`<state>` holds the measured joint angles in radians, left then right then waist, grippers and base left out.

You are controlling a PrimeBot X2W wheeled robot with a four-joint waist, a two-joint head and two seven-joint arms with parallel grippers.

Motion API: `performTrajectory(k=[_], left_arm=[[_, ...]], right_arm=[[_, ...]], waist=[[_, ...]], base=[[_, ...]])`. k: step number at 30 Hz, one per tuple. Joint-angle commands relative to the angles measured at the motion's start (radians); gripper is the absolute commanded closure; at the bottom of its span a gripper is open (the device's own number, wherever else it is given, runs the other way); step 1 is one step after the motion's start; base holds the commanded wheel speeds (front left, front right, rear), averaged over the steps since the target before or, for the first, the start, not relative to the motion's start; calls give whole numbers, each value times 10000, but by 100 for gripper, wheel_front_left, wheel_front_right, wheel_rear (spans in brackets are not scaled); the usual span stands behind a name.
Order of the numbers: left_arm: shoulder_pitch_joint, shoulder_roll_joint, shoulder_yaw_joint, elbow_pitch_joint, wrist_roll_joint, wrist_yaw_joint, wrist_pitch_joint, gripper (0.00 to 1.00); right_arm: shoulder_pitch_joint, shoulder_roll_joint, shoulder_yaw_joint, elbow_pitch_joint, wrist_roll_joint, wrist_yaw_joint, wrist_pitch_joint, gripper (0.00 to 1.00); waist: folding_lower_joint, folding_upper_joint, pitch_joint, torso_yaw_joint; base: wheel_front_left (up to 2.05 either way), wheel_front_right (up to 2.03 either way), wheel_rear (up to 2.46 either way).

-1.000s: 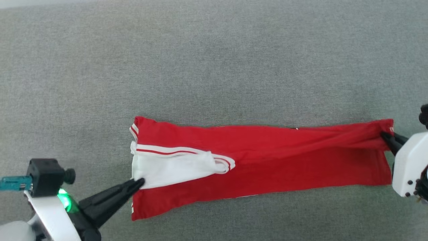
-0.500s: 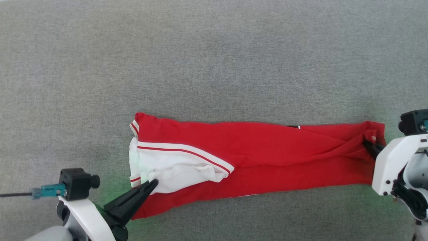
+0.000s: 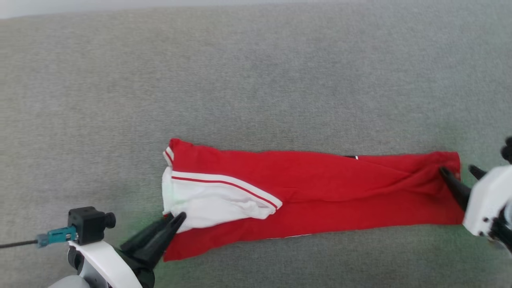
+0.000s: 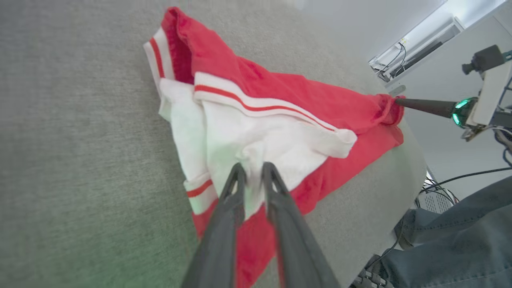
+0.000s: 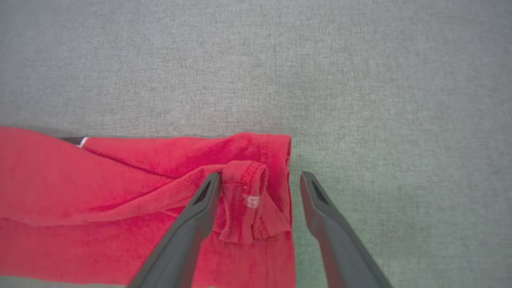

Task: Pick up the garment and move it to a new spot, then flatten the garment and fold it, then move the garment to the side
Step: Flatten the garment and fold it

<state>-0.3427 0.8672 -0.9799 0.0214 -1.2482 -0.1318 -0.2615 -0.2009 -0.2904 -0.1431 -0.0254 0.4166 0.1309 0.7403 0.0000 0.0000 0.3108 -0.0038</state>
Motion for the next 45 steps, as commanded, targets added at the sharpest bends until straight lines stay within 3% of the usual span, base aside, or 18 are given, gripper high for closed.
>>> performTrajectory(k=[1, 7, 13, 19, 28, 31, 32, 33, 34, 35, 45], left_arm=[[307, -140, 356, -30, 141, 26, -46, 0], [1308, -1089, 2064, 546, 891, 24, -45, 0], [2134, -2525, 3945, 1631, 2248, 26, -45, 0], [2720, -3773, 6232, 2243, 4383, 24, -45, 0], [3454, -4993, 8563, 1024, 8212, 26, -47, 0], [3634, -5278, 8849, 721, 8706, 26, -46, 0], [3660, -5312, 8854, 687, 8771, 26, -47, 0], [3673, -5353, 8847, 667, 8844, 26, -47, 0], [3671, -5374, 8834, 641, 8895, 26, -47, 0], [3668, -5381, 8795, 618, 8888, 26, -47, 0], [3592, -5206, 8520, 486, 8399, 26, -47, 0]], right_arm=[[209, -106, -243, -161, 62, -5, 225, 0], [566, -93, -897, 288, -50, -5, 677, 0], [505, 46, -1011, 1140, 63, -5, 790, 0], [435, -5, -1152, 1715, 79, -5, 836, 0], [545, 133, -1621, 2360, -151, -7, 1016, 0], [494, 297, -1650, 2590, -215, -7, 1090, 0], [460, 351, -1637, 2650, -244, -7, 1087, 14], [401, 393, -1660, 2716, -292, -5, 1041, 52], [356, 422, -1676, 2782, -341, -7, 980, 66], [315, 459, -1688, 2859, -388, -7, 962, 97], [-99, 469, -1899, 2875, -457, -33, 666, 100]], waist=[[0, 0, -142, 155], [0, 0, -477, 601], [0, 0, -776, 1106], [0, 0, -977, 1507], [0, 0, -1042, 1735], [0, 0, -998, 1722], [0, 0, -980, 1711], [0, 0, -958, 1703], [0, 0, -935, 1696], [0, 0, -916, 1687], [0, 0, -760, 1477]], base=[[0, 0, 0], [0, 0, 0], [0, 0, 0], [0, 0, 0], [0, 0, 0], [0, 0, 0], [0, 0, 0], [0, 0, 0], [0, 0, 0], [0, 0, 0], [0, 0, 0]])
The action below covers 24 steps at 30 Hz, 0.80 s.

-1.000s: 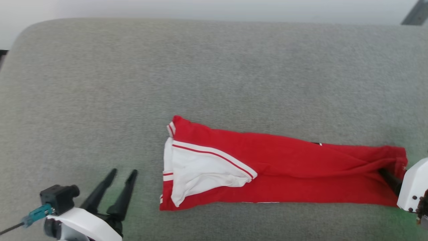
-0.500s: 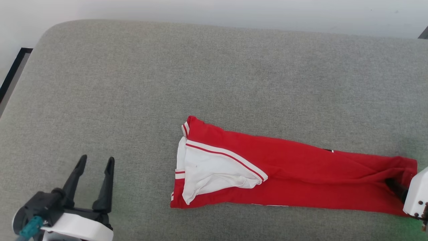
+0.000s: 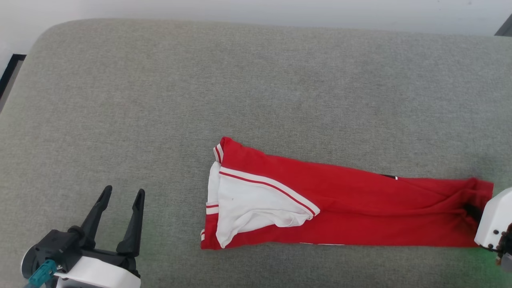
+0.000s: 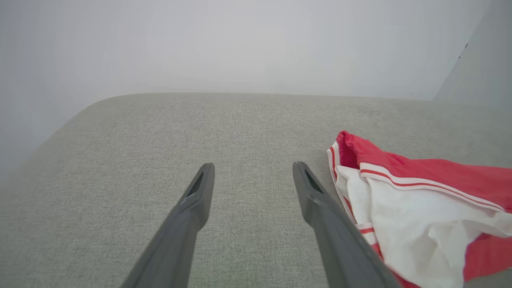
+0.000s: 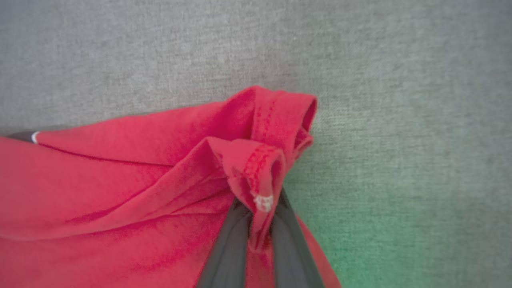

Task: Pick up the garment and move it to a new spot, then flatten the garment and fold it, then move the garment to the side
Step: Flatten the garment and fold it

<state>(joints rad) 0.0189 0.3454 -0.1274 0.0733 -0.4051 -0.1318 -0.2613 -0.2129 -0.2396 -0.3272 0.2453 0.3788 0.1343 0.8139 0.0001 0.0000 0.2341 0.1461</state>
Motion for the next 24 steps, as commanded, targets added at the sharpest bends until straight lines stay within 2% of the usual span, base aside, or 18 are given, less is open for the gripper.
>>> performTrajectory(k=[1, 5, 16, 22, 24], left_arm=[[-14, 73, -10, -51, 32, 26, -49, 0], [27, 147, -41, -63, 44, 26, -49, 0], [-111, 460, -251, -292, -318, 26, -49, 0], [-188, 549, -319, -492, -624, 26, -48, 0], [-213, 578, -238, -579, -672, 26, -48, 0]], right_arm=[[-11, -49, -104, 78, -47, -67, -103, 100], [-231, -78, -536, -334, 63, -63, -378, 100], [-488, -307, -2565, -634, -297, -61, -1037, 100], [-826, -697, -4480, -697, -987, -60, -1573, 100], [-1058, -632, -5117, -804, -1021, -60, -1668, 100]], waist=[[-1, 0, 21, -63], [-1, 0, 87, -294], [-1, 0, 277, -788], [-1, 0, 460, -987], [-1, 0, 486, -1025]], base=[[0, 0, 0], [0, 0, 0], [0, 0, 0], [0, 0, 0], [0, 0, 0]])
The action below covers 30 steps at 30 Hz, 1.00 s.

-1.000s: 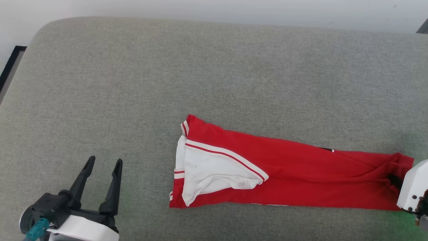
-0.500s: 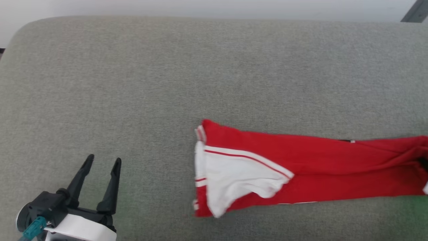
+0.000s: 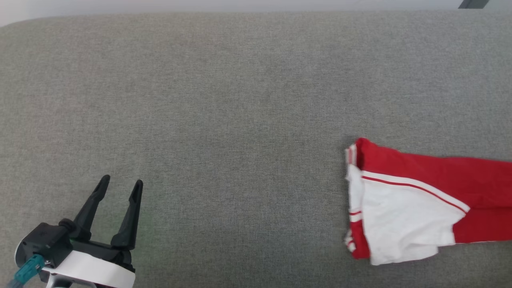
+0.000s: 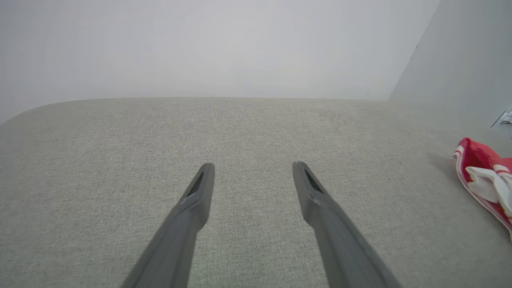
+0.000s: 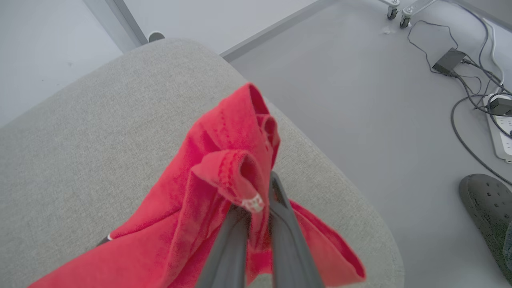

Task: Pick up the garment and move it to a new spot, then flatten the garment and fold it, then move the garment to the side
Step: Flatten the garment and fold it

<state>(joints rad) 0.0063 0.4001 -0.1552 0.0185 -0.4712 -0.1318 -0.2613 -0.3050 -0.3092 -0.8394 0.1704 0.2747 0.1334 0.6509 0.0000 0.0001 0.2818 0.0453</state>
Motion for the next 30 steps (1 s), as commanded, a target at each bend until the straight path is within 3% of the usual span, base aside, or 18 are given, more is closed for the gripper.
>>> performTrajectory(k=[1, 8, 23, 30], left_arm=[[-69, 51, 63, -56, -23, 26, -48, 0], [107, -16, 47, -40, 52, 26, -49, 0], [205, -183, -506, 342, -145, 26, -49, 0], [4, -308, -538, 368, 144, 26, -50, 0]], right_arm=[[-143, 100, -196, -178, -100, -35, -43, 100], [261, 463, 236, -925, 138, -30, 467, 100], [1886, 622, 6782, -3844, 1331, -30, 1759, 100], [1819, 615, 8579, -3935, 1350, -30, 1980, 100]], waist=[[0, -1, 10, -35], [0, -1, -105, -132], [0, -1, -629, 148], [0, -1, -810, 533]], base=[[0, 0, 0], [0, 0, 0], [0, 0, 0], [0, 0, 0]])
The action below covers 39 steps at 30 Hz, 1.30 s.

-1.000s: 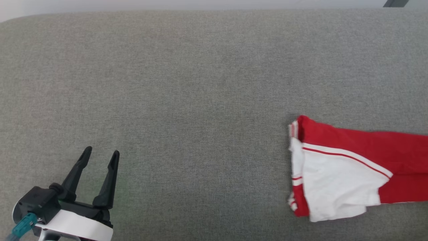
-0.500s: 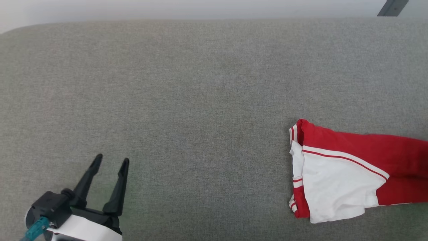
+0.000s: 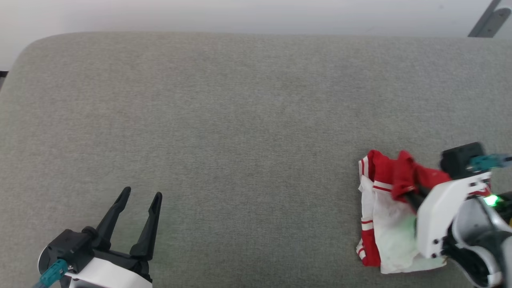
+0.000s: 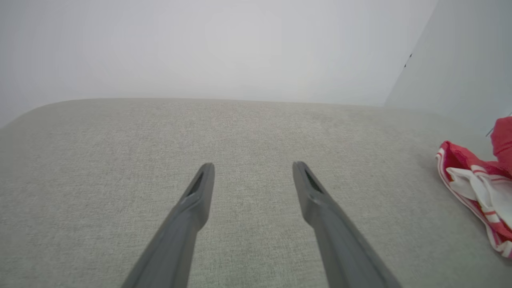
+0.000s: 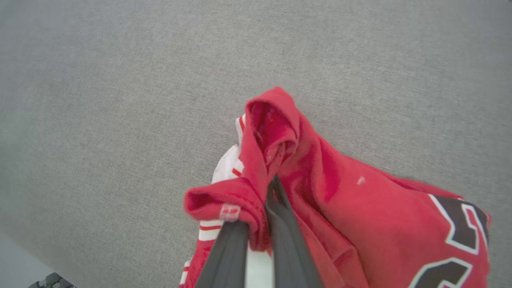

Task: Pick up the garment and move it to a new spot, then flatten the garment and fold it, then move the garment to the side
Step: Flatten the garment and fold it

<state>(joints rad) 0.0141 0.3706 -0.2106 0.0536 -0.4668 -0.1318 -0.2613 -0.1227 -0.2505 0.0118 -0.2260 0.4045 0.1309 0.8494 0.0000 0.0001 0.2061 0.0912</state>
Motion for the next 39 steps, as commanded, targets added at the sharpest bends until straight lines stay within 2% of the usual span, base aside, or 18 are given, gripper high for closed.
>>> performTrajectory(k=[1, 8, 14, 15, 16, 17, 25, 29, 35, 39], left_arm=[[-62, -36, 49, 23, 108, 26, -48, 0], [-98, -110, 48, 152, 98, 26, -50, 0], [-208, -89, -31, 323, 163, 26, -50, 0], [-211, -79, -20, 341, 156, 26, -50, 0], [-204, -72, -8, 369, 143, 26, -50, 0], [-189, -67, 6, 392, 124, 26, -50, 0], [115, -101, 225, 530, -21, 26, -50, 0], [176, -149, 142, 708, -267, 26, -48, 0], [197, -155, -37, 1092, -889, 26, -50, 0], [339, -125, -53, 1309, -1076, 26, -50, 0]], right_arm=[[-52, 40, 234, 122, 61, -5, -10, 100], [-353, -36, 982, 1218, -19, -5, -334, 100], [-567, -92, 1233, 2113, -23, -5, -626, 100], [-573, -105, 1252, 2162, 18, -5, -656, 64], [-582, -91, 1240, 2144, 86, -5, -726, 23], [-589, -39, 1184, 2082, 193, -5, -808, 0], [-615, 47, 337, 1257, 504, -5, -1122, 0], [-500, -261, -301, 1576, 480, -5, -1700, 0], [-318, -1038, -327, 2805, 83, -5, -4323, 0], [-195, -1138, -8, 3707, -52, -4, -6479, 0]], waist=[[0, -1, -62, 104], [0, -1, -38, 379], [0, -1, -1, 482], [0, -1, -13, 482], [0, -1, -32, 476], [0, -1, -58, 465], [0, -1, -415, 144], [0, -1, -620, 13], [0, -1, -910, -119], [0, -1, -1167, -198]], base=[[0, 0, 0], [0, 0, 0], [0, 0, 0], [0, 0, 0], [0, 0, 0], [0, 0, 0], [0, 0, 0], [0, 0, 0], [0, 0, 0], [0, 0, 0]])
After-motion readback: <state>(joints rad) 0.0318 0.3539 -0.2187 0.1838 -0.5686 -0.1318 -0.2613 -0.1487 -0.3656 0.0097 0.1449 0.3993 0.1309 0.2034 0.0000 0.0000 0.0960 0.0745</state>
